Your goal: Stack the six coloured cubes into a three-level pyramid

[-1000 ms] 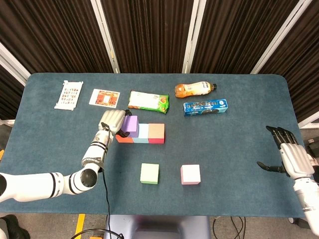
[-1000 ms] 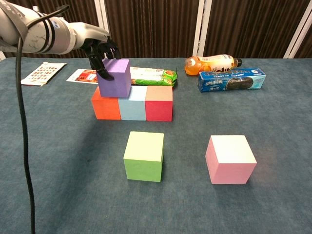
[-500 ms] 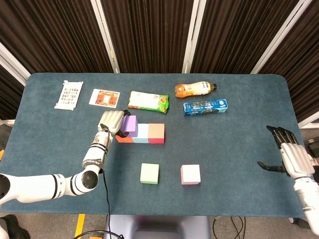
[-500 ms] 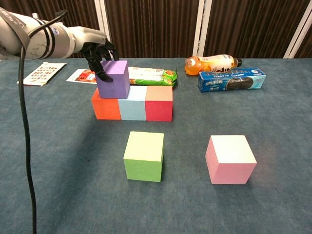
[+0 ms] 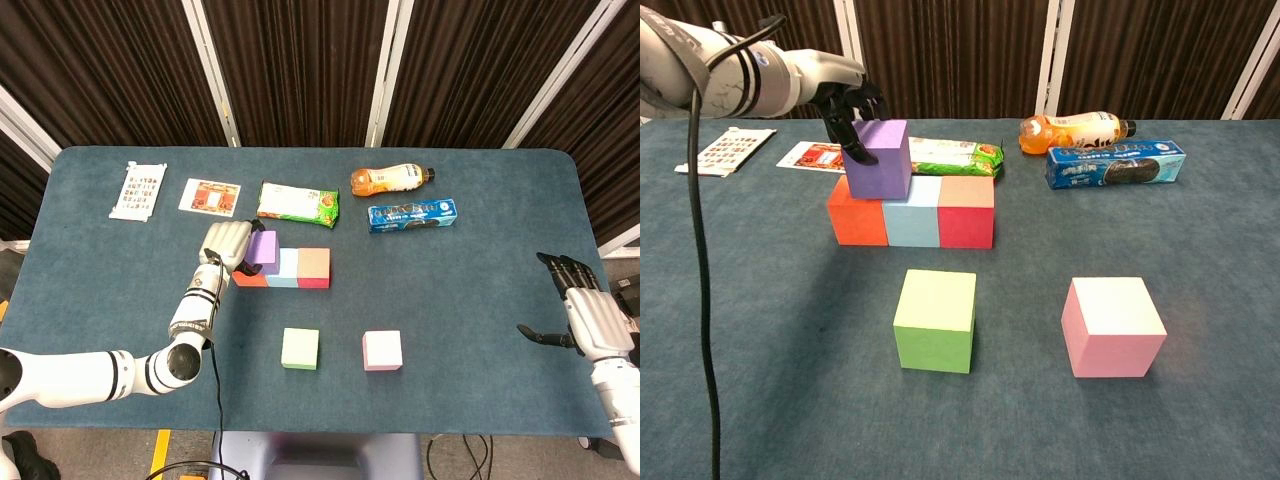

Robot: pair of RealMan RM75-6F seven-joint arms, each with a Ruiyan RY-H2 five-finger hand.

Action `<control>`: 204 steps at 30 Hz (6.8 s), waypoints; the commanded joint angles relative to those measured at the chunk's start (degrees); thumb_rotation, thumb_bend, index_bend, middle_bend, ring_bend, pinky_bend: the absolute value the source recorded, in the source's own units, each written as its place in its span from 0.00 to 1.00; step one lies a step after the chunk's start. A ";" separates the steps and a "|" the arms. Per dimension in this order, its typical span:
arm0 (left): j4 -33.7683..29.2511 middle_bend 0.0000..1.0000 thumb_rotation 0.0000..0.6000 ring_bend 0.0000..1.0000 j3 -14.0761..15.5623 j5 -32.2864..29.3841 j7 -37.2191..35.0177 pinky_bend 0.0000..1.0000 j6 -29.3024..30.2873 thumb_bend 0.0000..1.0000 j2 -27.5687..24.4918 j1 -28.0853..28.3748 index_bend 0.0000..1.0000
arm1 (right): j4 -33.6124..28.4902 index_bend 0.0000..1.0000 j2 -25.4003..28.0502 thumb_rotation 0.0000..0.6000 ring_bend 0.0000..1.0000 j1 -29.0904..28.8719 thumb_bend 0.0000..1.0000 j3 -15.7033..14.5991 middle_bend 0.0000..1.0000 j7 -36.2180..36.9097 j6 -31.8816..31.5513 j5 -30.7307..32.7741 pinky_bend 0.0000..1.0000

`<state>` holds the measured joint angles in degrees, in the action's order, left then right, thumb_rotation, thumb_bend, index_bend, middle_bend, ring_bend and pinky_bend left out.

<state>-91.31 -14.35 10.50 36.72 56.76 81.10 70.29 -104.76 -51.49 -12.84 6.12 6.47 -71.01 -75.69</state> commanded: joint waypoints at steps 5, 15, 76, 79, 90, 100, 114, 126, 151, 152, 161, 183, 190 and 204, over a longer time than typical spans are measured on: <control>-0.15 0.37 1.00 0.32 -0.26 -0.50 1.15 0.33 0.41 0.31 0.46 0.33 0.28 | -0.19 0.00 0.27 1.00 0.06 0.27 0.26 0.03 0.18 0.03 -0.22 0.02 0.16; 0.93 0.37 1.00 0.32 -0.60 -1.46 2.14 0.33 0.61 0.31 1.48 0.36 0.28 | -0.35 0.00 0.33 1.00 0.06 0.42 0.26 0.12 0.18 -0.03 -0.30 -0.07 0.17; -0.64 0.25 1.00 0.24 -1.70 0.20 4.38 0.30 3.27 0.31 2.05 -0.76 0.20 | -0.22 0.00 1.63 1.00 0.06 1.58 0.26 0.13 0.18 2.65 -0.87 -1.17 0.17; -0.91 0.26 1.00 0.24 -1.78 0.32 4.43 0.30 3.45 0.31 2.09 -0.90 0.20 | -0.19 0.00 1.62 1.00 0.06 1.59 0.26 0.12 0.18 2.65 -0.85 -1.20 0.17; -0.22 0.25 1.00 0.24 -1.48 0.71 4.80 0.30 3.03 0.31 3.12 -1.26 0.18 | -0.10 0.00 1.60 1.00 0.06 1.53 0.26 0.22 0.18 2.70 -0.70 -1.05 0.17; -1.10 0.16 1.00 0.14 -1.06 1.64 4.95 0.29 2.64 0.31 2.67 -1.90 0.12 | -0.03 0.00 1.51 1.00 0.06 1.66 0.26 0.19 0.18 2.79 -0.81 -1.06 0.17; -1.35 0.00 1.00 0.00 -0.42 3.84 3.61 0.21 1.39 0.31 1.73 -3.04 0.00 | -0.55 0.00 1.55 1.00 0.06 1.85 0.26 0.22 0.18 2.50 -1.19 -1.13 0.17; 0.47 0.11 1.00 0.05 -0.16 6.38 3.28 0.21 2.11 0.31 2.88 -3.29 0.08 | -0.71 0.00 1.59 1.00 0.06 2.15 0.26 0.25 0.18 2.42 -1.61 -1.01 0.17; 1.86 0.20 1.00 0.12 1.17 13.76 0.91 0.19 -0.23 0.31 3.07 -4.93 0.25 | -1.15 0.00 1.62 1.00 0.06 2.46 0.26 0.22 0.18 1.90 -1.81 -0.68 0.17; 1.93 0.20 1.00 0.12 1.26 13.87 0.77 0.19 -0.56 0.31 3.02 -5.00 0.25 | -1.22 0.00 1.64 1.00 0.06 2.50 0.26 0.21 0.18 1.84 -1.85 -0.65 0.17; 2.40 0.15 1.00 0.11 1.60 14.79 -0.29 0.19 -1.80 0.31 3.05 -5.39 0.20 | -1.68 0.00 1.77 1.00 0.06 2.67 0.26 0.22 0.18 1.32 -2.07 -0.43 0.17; -8.73 0.00 1.00 0.00 1.54 25.79 -9.52 0.15 3.99 0.31 -5.60 -13.52 0.00 | -1.88 0.00 2.03 1.00 0.06 1.12 0.26 -1.39 0.18 2.28 1.84 -4.06 0.17; -10.66 0.00 1.00 0.00 4.93 36.57 -16.05 0.14 11.05 0.31 -9.98 -22.12 0.01 | -3.10 0.03 -0.03 1.00 0.06 -3.45 0.24 -3.40 0.18 0.88 9.67 -8.65 0.18; -7.05 0.10 1.00 0.03 12.84 55.60 -29.30 0.14 21.26 0.31 -12.68 -37.70 0.13 | -1.74 0.17 -16.46 1.00 0.06 -11.49 0.24 -2.55 0.18 -16.55 18.09 -0.57 0.21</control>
<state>-98.92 -2.79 64.42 8.79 77.30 69.22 33.97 -107.26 -64.85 -22.67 3.22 -6.73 -54.29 -78.87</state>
